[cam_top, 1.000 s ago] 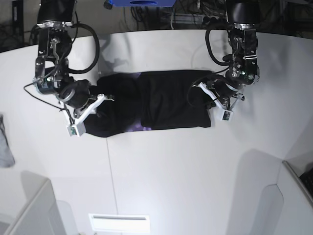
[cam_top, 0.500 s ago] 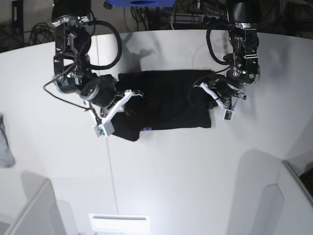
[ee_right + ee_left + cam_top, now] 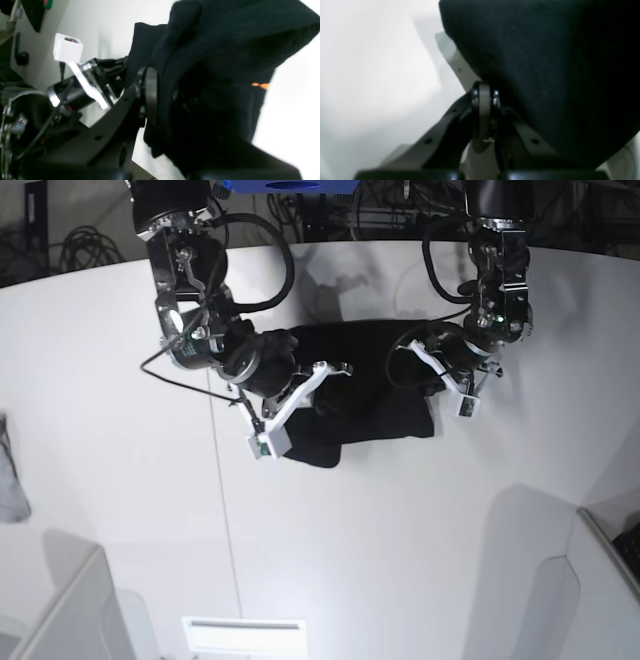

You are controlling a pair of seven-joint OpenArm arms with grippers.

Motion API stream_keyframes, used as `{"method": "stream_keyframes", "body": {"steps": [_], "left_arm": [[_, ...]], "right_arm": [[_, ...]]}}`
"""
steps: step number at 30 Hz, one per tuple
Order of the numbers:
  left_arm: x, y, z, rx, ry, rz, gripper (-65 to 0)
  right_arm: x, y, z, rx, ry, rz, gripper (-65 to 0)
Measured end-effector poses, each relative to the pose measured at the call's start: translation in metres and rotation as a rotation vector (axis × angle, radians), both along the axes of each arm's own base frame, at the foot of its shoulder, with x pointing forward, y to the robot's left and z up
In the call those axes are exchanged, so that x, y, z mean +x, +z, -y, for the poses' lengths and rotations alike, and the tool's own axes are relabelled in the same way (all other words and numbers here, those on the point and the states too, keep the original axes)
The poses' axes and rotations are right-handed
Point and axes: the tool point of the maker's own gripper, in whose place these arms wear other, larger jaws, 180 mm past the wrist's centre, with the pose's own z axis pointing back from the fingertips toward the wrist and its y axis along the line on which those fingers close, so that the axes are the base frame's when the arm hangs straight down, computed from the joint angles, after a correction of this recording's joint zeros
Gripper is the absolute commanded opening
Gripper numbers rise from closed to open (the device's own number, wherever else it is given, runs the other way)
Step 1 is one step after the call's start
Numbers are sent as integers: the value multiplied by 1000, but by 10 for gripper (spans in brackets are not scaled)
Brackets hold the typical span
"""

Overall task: Fold the T-shirt properly
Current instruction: 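Fold the held end over toward the left gripper with the right gripper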

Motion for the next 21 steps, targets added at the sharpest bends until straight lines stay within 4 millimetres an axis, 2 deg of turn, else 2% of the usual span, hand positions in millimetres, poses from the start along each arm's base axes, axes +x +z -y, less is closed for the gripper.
{"method": "stream_keyframes", "body": {"steps": [10,16,21], "left_arm": [[0,0,0,0,-2,0,-650],[0,0,0,0,-2,0,-650],[-1,0,0,0,-2,-1,-650]], "right_arm": [[-5,-30,-31,-11,47,-5,-650],[-6,-25,-52,11,81,52,-650],[-2,-45,-62,-12,89,1,-650]]}}
